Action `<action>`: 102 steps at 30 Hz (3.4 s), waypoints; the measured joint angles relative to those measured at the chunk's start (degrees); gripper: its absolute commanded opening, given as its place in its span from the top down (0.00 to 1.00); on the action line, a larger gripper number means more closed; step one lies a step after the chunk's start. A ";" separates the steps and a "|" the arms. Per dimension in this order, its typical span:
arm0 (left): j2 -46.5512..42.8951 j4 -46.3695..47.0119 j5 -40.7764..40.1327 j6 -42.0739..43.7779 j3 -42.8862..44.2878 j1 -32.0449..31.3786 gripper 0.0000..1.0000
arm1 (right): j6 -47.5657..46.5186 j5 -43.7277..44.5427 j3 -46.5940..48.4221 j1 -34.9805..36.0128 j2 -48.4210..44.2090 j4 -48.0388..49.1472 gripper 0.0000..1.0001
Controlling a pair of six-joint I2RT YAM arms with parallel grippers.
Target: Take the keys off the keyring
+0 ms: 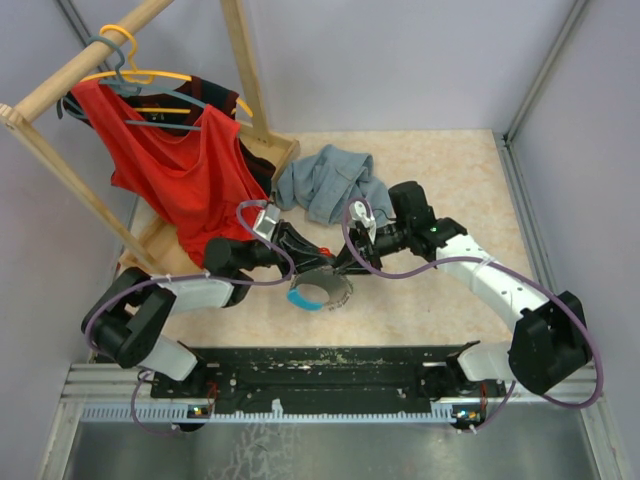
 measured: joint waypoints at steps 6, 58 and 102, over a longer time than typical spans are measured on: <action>0.57 0.00 0.02 0.00 0.00 0.00 1.00 | 0.04 0.44 0.11 0.00 -0.02 -0.63 0.76; -2.40 0.00 0.07 2.23 -2.45 -0.15 1.00 | 0.52 -0.31 1.57 -0.02 -0.35 -2.05 1.00; -9.33 -5.97 1.18 10.38 -3.98 1.75 1.00 | 4.55 3.78 -3.23 0.09 -0.33 7.39 0.72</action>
